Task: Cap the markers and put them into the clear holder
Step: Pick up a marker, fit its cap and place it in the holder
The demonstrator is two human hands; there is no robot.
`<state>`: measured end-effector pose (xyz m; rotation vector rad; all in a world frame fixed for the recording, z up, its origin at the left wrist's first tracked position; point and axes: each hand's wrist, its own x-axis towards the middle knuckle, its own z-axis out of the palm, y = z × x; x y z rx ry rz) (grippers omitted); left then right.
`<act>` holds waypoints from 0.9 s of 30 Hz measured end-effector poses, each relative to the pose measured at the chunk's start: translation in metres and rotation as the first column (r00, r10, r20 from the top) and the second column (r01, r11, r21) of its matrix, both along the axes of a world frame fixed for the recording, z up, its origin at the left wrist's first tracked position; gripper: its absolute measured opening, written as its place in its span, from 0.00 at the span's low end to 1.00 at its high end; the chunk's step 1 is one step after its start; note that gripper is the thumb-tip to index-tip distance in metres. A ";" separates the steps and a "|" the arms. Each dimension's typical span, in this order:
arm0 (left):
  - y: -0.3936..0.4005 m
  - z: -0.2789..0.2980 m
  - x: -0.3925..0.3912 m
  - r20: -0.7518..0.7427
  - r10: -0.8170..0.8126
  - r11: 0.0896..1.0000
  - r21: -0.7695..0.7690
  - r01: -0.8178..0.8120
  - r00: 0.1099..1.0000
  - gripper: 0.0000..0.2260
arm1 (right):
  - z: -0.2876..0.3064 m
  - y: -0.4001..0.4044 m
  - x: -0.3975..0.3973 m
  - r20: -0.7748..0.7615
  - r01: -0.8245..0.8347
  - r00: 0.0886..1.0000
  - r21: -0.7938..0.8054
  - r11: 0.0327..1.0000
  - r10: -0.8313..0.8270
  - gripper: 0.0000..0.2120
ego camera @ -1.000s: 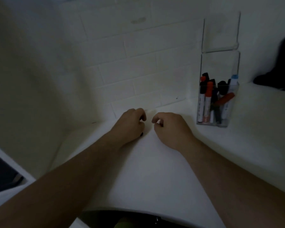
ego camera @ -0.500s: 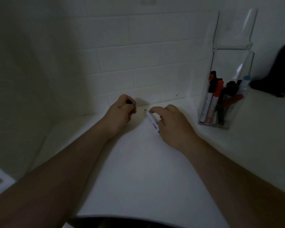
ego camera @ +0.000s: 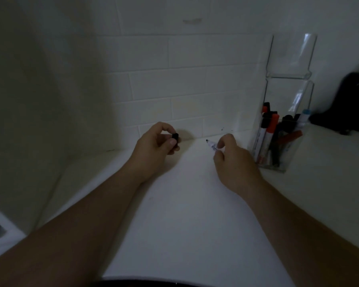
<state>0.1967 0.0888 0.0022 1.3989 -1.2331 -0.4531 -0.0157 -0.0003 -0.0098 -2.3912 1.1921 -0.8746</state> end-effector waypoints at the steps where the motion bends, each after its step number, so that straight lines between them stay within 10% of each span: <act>1: 0.000 0.000 -0.001 -0.016 -0.008 1.000 -0.003 0.008 1.000 0.09 | -0.001 -0.001 0.000 0.047 0.001 0.999 0.023 1.000 -0.003 0.02; 7: -0.002 -0.001 -0.003 0.036 0.014 0.999 0.042 -0.015 0.999 0.10 | -0.003 -0.001 -0.001 0.200 -0.087 0.976 0.000 0.996 0.085 0.09; 27: -0.002 -0.001 -0.007 0.341 0.000 0.991 0.123 -0.045 0.940 0.10 | -0.004 0.003 0.006 -0.005 -0.122 0.992 -0.192 0.974 0.123 0.12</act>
